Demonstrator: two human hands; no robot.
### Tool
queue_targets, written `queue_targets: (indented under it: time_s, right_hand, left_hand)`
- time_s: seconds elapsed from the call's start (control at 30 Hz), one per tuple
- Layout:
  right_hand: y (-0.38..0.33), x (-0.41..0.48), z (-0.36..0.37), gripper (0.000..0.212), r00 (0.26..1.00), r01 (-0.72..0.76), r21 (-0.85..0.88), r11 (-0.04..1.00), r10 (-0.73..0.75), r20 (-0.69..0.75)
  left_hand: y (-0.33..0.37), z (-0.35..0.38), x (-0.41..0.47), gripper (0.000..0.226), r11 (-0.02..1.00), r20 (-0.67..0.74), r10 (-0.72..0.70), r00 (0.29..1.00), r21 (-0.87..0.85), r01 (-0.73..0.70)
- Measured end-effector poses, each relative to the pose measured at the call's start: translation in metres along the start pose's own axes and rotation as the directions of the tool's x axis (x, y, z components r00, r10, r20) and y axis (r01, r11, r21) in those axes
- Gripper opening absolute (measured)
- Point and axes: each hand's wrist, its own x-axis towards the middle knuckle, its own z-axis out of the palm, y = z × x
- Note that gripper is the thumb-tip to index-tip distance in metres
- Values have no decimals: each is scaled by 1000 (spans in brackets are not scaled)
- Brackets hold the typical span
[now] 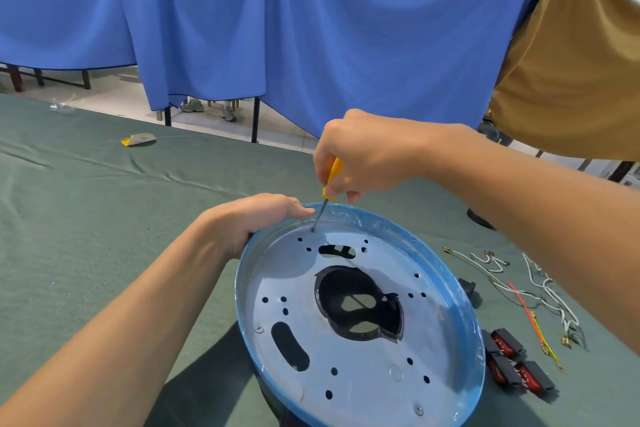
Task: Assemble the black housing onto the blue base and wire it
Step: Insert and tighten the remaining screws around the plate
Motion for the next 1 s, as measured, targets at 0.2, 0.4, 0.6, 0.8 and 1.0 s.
queue_targets:
  time_s: [0.2,0.4,0.6,0.8,1.0]
  right_hand:
    - [-2,8,2,11,1000,21,-12,1000,-21,-23]
    - [-9,12,6,15,1000,4,-2,1000,-4,8]
    - [-24,27,0,22,996,-48,-82,995,54,75]
    - [-33,39,-4,24,964,-247,59,967,239,120]
    - [-19,25,0,26,935,-354,289,890,334,117]
  left_hand:
    - [0,0,-3,30,996,55,-75,996,-39,77]
    - [1,7,-1,43,999,-32,-33,999,0,33]
    - [1,7,8,60,1000,-55,-20,998,23,22]
    - [-5,0,6,46,994,109,-68,992,-80,76]
    - [-6,-2,2,45,993,195,-61,979,-89,79]
